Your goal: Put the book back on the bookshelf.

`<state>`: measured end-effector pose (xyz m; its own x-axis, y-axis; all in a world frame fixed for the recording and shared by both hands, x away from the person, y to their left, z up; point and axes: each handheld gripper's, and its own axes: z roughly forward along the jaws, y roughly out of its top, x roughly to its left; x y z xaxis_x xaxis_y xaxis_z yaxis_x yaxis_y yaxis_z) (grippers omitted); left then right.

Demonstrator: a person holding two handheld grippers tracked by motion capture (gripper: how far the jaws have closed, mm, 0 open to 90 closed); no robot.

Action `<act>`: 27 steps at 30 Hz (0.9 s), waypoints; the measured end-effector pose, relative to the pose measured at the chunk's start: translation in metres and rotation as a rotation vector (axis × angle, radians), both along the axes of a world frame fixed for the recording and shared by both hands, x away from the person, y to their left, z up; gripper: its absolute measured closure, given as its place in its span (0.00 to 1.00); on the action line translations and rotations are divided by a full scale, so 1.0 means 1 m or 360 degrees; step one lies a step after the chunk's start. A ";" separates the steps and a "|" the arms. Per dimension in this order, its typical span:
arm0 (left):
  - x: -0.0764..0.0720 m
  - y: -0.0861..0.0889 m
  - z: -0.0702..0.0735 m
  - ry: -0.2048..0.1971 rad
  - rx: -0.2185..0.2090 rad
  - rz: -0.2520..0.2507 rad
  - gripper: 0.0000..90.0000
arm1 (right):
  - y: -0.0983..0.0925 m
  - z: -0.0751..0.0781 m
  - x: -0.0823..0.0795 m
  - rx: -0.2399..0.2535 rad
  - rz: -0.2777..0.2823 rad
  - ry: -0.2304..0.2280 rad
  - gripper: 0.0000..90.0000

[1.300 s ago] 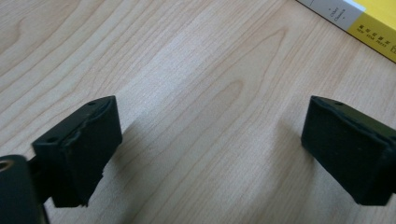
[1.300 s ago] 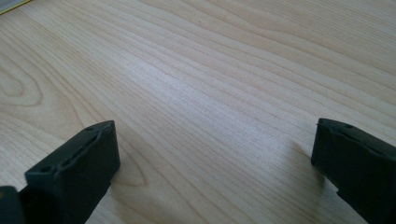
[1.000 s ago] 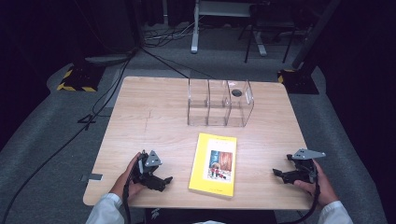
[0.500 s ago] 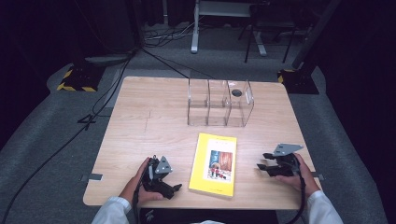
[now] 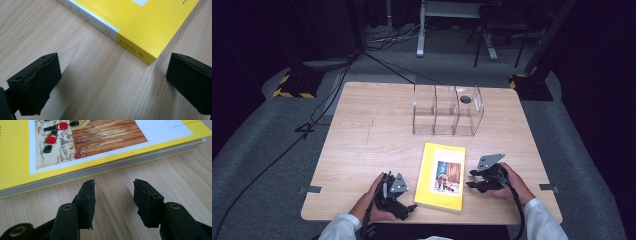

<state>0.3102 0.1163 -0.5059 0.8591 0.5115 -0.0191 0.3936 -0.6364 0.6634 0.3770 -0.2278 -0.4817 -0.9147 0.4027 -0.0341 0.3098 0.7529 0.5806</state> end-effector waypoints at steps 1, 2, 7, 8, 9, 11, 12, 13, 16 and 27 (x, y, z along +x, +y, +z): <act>0.001 -0.002 0.000 0.0000 0.0003 0.0002 0.00 | 0.002 0.000 0.000 0.0000 0.0014 0.0005 0.59; 0.001 -0.003 0.000 0.0001 0.0004 0.0006 0.00 | 0.005 0.001 0.000 -0.0011 0.0034 0.0014 0.60; 0.005 -0.008 0.000 -0.0002 0.0000 -0.0004 0.00 | 0.013 0.004 0.002 -0.0070 0.0053 0.0059 0.61; 0.006 -0.008 0.000 0.0000 0.0000 -0.0016 0.00 | 0.014 0.004 0.003 -0.0078 0.0054 0.0066 0.62; 0.008 -0.008 0.000 -0.0001 -0.0008 -0.0034 0.00 | 0.014 0.004 0.003 -0.0086 0.0065 0.0081 0.63; 0.009 -0.008 0.000 0.0000 -0.0008 -0.0053 0.00 | 0.016 0.006 0.004 -0.0119 0.0076 0.0096 0.64; 0.009 -0.008 0.000 0.0001 -0.0010 -0.0056 0.00 | 0.017 0.006 0.004 -0.0126 0.0078 0.0104 0.65; 0.009 -0.007 0.000 0.0004 -0.0002 -0.0064 0.00 | 0.018 0.007 0.005 -0.0142 0.0078 0.0112 0.65; 0.010 -0.006 0.000 0.0008 0.0002 -0.0072 0.00 | 0.022 0.009 0.005 -0.0183 0.0112 0.0141 0.65; 0.019 0.007 0.000 -0.0003 0.0002 0.0007 0.01 | 0.031 0.009 0.005 -0.0196 0.0130 0.0131 0.67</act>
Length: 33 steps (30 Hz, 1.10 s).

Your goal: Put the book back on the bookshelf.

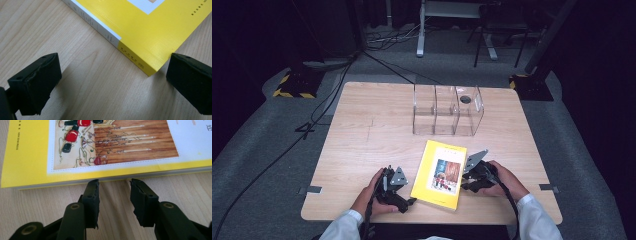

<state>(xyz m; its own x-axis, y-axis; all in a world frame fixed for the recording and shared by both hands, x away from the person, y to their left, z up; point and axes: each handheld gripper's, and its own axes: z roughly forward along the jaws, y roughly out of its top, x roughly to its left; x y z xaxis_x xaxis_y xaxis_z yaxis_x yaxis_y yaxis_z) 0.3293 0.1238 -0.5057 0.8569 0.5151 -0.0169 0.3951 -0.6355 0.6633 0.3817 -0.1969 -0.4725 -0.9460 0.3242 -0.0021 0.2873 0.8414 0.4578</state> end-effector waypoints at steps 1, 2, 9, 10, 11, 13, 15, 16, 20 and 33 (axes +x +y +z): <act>0.000 0.000 0.000 -0.0002 0.0002 0.0001 0.01 | 0.000 0.000 0.000 0.0011 -0.0004 -0.0001 0.67; 0.000 0.000 0.000 -0.0002 0.0002 0.0001 0.01 | -0.001 -0.001 0.000 0.0029 -0.0013 -0.0006 0.67; 0.000 0.001 0.000 -0.0001 0.0000 0.0005 0.01 | -0.003 -0.003 -0.002 0.0113 -0.0041 0.0002 0.72; 0.000 0.001 0.000 0.0000 0.0002 0.0010 0.01 | -0.003 -0.003 -0.003 0.0116 -0.0043 0.0003 0.72; 0.000 0.001 0.000 -0.0001 0.0004 0.0014 0.01 | -0.003 -0.003 -0.003 0.0122 -0.0046 0.0004 0.72; -0.001 0.002 0.000 0.0000 0.0002 0.0024 0.01 | -0.004 -0.003 -0.004 0.0142 -0.0051 0.0009 0.72; -0.001 0.002 0.000 -0.0002 0.0001 0.0025 0.01 | -0.005 -0.003 -0.004 0.0158 -0.0058 0.0012 0.72; -0.001 0.002 0.000 -0.0002 0.0002 0.0027 0.01 | -0.006 -0.002 -0.004 0.0173 -0.0068 0.0020 0.72; -0.001 0.002 0.000 -0.0001 0.0001 0.0030 0.01 | -0.012 0.001 -0.003 0.0304 -0.0130 0.0038 0.70; -0.011 0.000 0.001 -0.0025 -0.0017 0.0092 0.03 | -0.001 0.006 -0.010 0.0383 -0.0109 -0.0007 0.67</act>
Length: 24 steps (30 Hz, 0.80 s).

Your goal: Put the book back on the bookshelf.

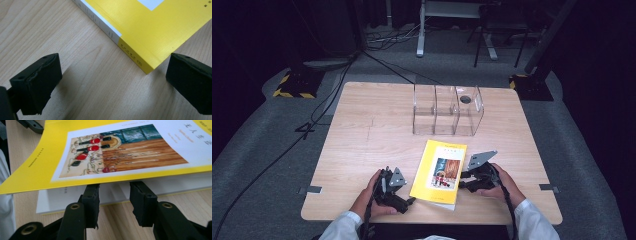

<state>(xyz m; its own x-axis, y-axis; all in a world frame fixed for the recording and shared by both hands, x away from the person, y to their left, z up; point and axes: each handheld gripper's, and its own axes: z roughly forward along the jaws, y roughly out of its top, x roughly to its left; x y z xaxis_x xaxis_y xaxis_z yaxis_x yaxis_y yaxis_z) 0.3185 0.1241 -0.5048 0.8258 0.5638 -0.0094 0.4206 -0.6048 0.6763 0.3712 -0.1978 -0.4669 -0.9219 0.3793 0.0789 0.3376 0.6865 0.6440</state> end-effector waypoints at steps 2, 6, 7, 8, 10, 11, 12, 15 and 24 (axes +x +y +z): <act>-0.005 -0.002 0.002 0.0001 -0.0040 -0.0040 0.19 | 0.002 0.002 -0.002 0.0029 0.0006 -0.0001 0.66; -0.015 -0.012 0.010 -0.0085 -0.0053 -0.0111 0.20 | 0.006 0.005 -0.005 0.0077 0.0000 -0.0012 0.64; -0.016 -0.014 0.011 -0.0087 -0.0075 -0.0113 0.19 | 0.007 0.005 -0.006 0.0087 -0.0001 -0.0009 0.63; -0.017 -0.015 0.014 -0.0094 -0.0095 -0.0125 0.17 | 0.008 0.006 -0.007 0.0090 0.0004 -0.0014 0.63; -0.019 -0.023 0.018 -0.0118 -0.0119 -0.0147 0.18 | 0.011 0.006 -0.009 0.0092 0.0007 -0.0025 0.62; -0.021 -0.028 0.019 -0.0132 -0.0117 -0.0163 0.18 | 0.013 0.007 -0.010 0.0101 0.0009 -0.0030 0.61; -0.023 -0.033 0.021 -0.0138 -0.0108 -0.0191 0.18 | 0.014 0.007 -0.011 0.0113 0.0010 -0.0035 0.61; -0.026 -0.047 0.022 -0.0153 -0.0097 -0.0244 0.18 | 0.018 0.010 -0.013 0.0144 0.0011 -0.0045 0.60; -0.028 -0.069 0.021 -0.0285 -0.0056 -0.0156 0.25 | 0.024 0.017 -0.018 0.0307 -0.0024 -0.0060 0.53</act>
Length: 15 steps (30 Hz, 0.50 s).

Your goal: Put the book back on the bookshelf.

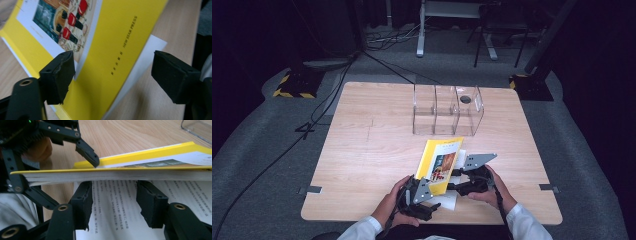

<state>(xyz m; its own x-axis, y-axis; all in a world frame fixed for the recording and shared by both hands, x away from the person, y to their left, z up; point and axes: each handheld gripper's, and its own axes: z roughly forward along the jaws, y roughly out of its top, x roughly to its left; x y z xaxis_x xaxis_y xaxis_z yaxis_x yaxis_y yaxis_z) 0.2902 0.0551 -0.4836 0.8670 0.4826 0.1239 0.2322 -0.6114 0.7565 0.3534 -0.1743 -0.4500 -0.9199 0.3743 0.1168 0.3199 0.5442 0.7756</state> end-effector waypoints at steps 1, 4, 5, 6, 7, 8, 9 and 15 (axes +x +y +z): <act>0.000 0.000 0.000 -0.0010 0.0001 0.0013 0.27 | 0.000 0.000 0.000 0.0008 -0.0005 -0.0001 0.52; 0.002 0.005 0.001 -0.0023 -0.0053 0.0070 0.36 | -0.002 0.001 0.000 0.0048 -0.0022 -0.0001 0.51; 0.003 0.007 0.002 -0.0024 -0.0072 0.0081 0.40 | -0.003 0.002 0.001 0.0068 -0.0034 -0.0008 0.51; 0.004 0.009 0.003 -0.0021 -0.0097 0.0090 0.45 | -0.004 0.002 0.001 0.0081 -0.0038 -0.0018 0.51; 0.004 0.010 0.004 -0.0016 -0.0108 0.0089 0.49 | -0.004 0.003 0.001 0.0093 -0.0040 -0.0022 0.51; 0.006 0.012 0.005 -0.0010 -0.0122 0.0080 0.49 | -0.004 0.003 0.001 0.0100 -0.0042 -0.0018 0.51; 0.006 0.014 0.005 -0.0005 -0.0141 0.0064 0.54 | -0.004 0.003 0.001 0.0104 -0.0048 -0.0031 0.50; 0.007 0.022 0.011 -0.0061 -0.0170 0.0041 0.80 | -0.006 0.003 0.002 0.0132 -0.0058 -0.0040 0.46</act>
